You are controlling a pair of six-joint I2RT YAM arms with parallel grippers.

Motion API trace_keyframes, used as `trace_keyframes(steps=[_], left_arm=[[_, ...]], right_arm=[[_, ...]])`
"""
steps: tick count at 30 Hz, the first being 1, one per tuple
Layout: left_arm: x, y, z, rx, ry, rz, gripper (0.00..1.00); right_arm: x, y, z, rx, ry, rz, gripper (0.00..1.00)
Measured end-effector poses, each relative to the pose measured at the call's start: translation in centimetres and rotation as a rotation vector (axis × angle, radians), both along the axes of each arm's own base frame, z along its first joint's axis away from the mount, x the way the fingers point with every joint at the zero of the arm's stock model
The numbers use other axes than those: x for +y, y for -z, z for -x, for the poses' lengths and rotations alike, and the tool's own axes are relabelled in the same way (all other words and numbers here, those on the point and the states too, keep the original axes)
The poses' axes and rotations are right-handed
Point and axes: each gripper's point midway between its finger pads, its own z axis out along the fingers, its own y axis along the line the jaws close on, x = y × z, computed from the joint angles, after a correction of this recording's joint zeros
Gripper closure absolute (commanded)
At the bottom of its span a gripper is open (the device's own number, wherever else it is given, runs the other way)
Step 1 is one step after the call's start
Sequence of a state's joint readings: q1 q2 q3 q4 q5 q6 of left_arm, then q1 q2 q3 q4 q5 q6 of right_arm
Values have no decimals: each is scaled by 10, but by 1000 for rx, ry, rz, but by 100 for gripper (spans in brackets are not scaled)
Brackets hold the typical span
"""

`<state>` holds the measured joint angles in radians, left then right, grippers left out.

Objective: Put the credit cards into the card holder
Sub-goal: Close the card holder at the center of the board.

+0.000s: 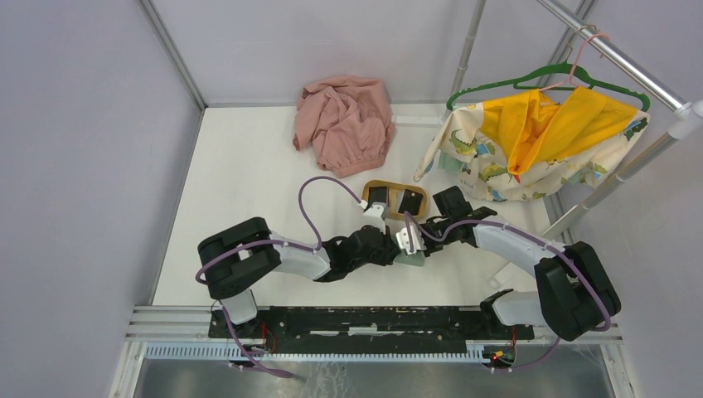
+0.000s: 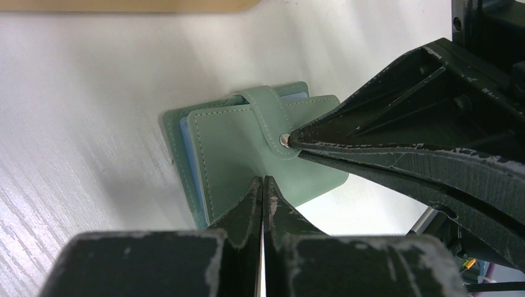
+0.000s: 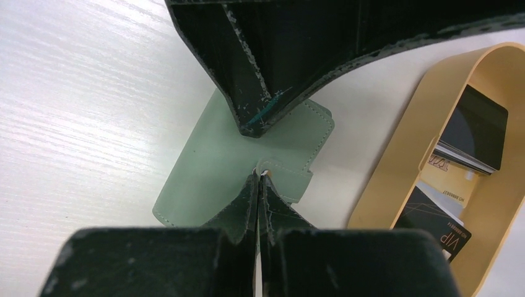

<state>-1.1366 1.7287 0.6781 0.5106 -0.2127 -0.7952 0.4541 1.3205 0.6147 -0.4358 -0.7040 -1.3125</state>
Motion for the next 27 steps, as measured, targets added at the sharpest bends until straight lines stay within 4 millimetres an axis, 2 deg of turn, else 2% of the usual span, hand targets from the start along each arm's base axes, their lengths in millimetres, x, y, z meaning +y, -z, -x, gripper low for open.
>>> trace_keyframes(steps=[27], left_arm=[[0,0,0,-1,-2,-1,98]], right_arm=[[-2,9,3,-198,-158,164,100]])
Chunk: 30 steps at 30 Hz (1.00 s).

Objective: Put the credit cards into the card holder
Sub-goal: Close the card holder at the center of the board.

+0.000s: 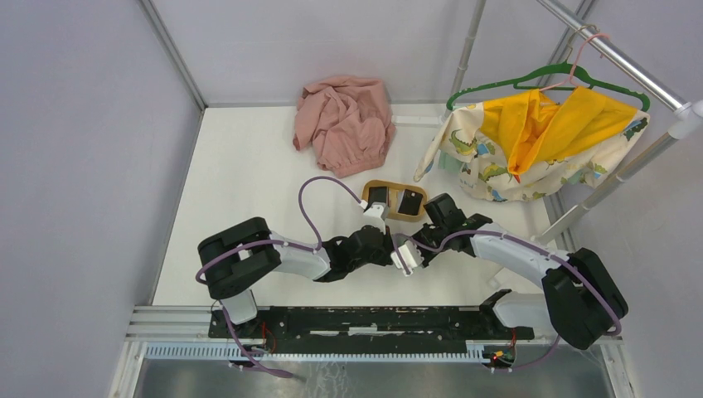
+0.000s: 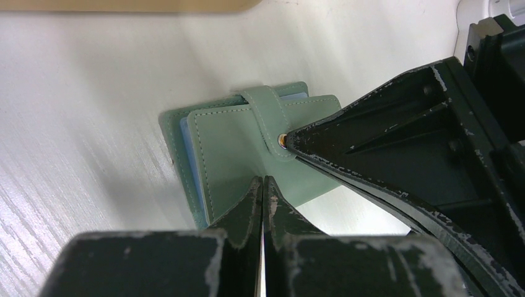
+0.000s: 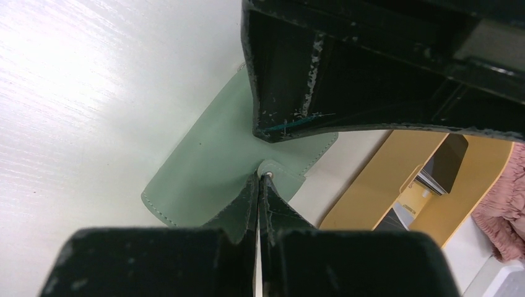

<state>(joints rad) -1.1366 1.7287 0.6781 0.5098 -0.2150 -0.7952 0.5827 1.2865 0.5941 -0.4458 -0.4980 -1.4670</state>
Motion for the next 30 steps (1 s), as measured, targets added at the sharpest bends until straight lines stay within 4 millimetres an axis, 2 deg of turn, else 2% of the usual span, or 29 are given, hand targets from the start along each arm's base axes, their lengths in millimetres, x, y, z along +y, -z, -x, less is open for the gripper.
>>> trace_keyframes(steps=[18,30], left_arm=[[1,-1,1,-2,-3,-7,98],[7,-2,16,56,60,-18,95]], right_arm=[[-1,6,2,-71,-54,61,100],[-2,8,2,-127,-95,87,100]])
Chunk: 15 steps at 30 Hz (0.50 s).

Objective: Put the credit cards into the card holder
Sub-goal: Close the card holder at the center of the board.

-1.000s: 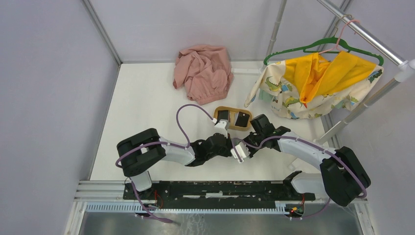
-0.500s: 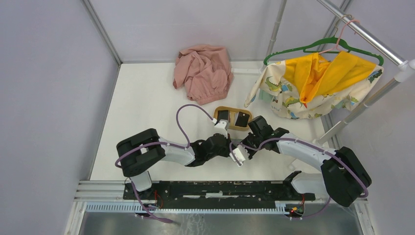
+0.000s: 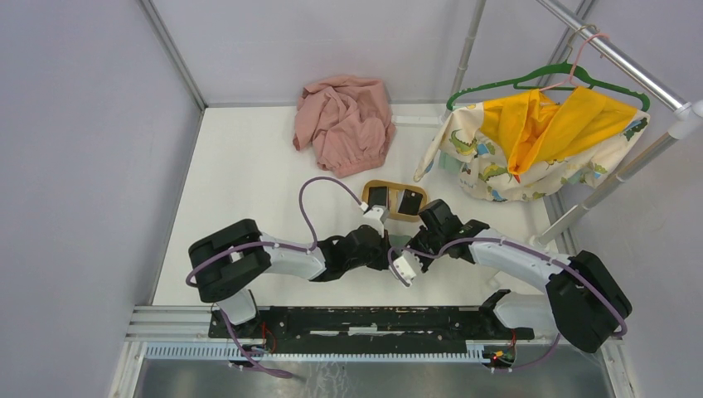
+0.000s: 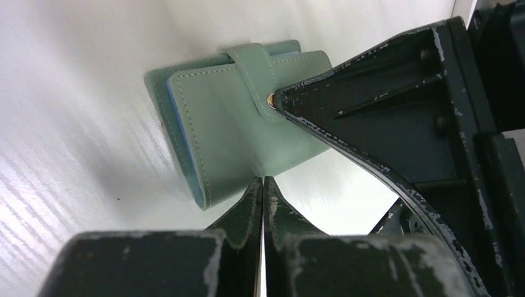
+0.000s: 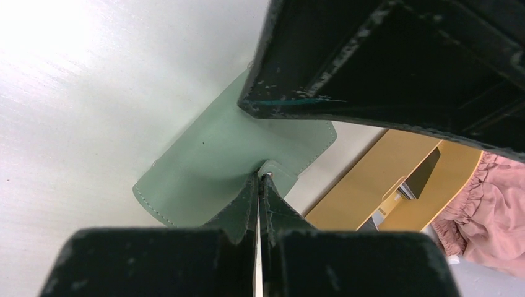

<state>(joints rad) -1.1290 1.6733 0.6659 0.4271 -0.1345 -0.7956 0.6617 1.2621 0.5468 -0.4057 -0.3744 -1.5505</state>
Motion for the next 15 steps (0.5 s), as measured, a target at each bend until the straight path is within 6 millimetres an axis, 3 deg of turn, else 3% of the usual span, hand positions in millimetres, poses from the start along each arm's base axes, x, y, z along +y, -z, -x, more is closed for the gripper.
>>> trace_keyframes(steps=[10,15], left_arm=[[15,-16,-23,-4,-54,40,95],[21,-21,-24,-12,-62,55,95]], right_arm=[[2,-1,0,-6,-25,28,100],[2,-1,0,41,-24,65,100]])
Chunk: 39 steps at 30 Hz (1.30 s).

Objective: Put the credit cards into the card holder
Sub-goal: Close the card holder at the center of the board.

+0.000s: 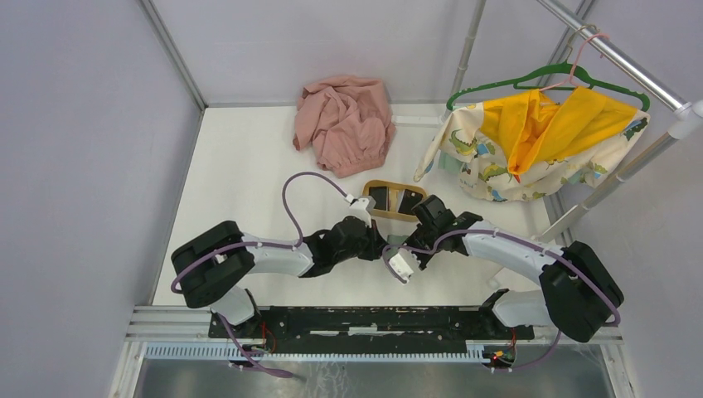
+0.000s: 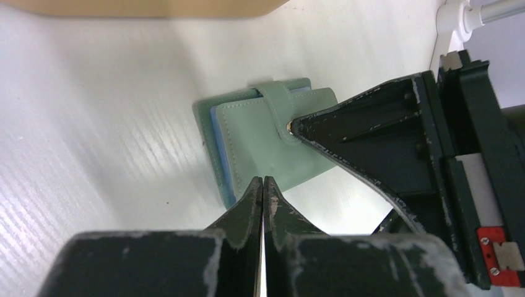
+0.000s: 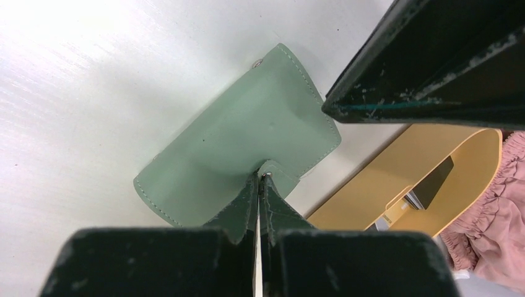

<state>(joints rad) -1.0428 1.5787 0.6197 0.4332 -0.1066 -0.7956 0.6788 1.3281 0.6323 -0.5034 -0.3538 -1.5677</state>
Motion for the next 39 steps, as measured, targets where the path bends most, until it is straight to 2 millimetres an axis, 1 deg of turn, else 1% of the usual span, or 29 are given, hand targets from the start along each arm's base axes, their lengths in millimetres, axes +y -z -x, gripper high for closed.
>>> trace_keyframes(steps=[4,9,15,22,26,31,34,36,39], left_arm=[[2,2,3,1,6,5,95],[-11,-3,1,-10,30,51,95],[-30,6,-2,1,64,69,95],[-38,17,-5,13,75,62,96],[-40,19,-6,17,75,55,98],[-41,21,-7,25,78,49,98],[-42,22,-7,29,81,51,98],[-42,22,-7,29,82,51,98],[-43,22,-7,28,82,53,98]], right_arm=[[-1,1,0,-2,1,5,100],[-2,3,0,-34,-8,1,100],[-2,4,-1,-62,-14,19,100],[-2,3,-2,-90,-9,13,99],[-2,3,-2,-93,-3,9,95],[-3,2,-2,-91,14,1,81],[-4,1,-2,-99,24,-9,75],[-4,0,-2,-107,31,-20,75],[-3,-3,-3,-115,46,-34,78]])
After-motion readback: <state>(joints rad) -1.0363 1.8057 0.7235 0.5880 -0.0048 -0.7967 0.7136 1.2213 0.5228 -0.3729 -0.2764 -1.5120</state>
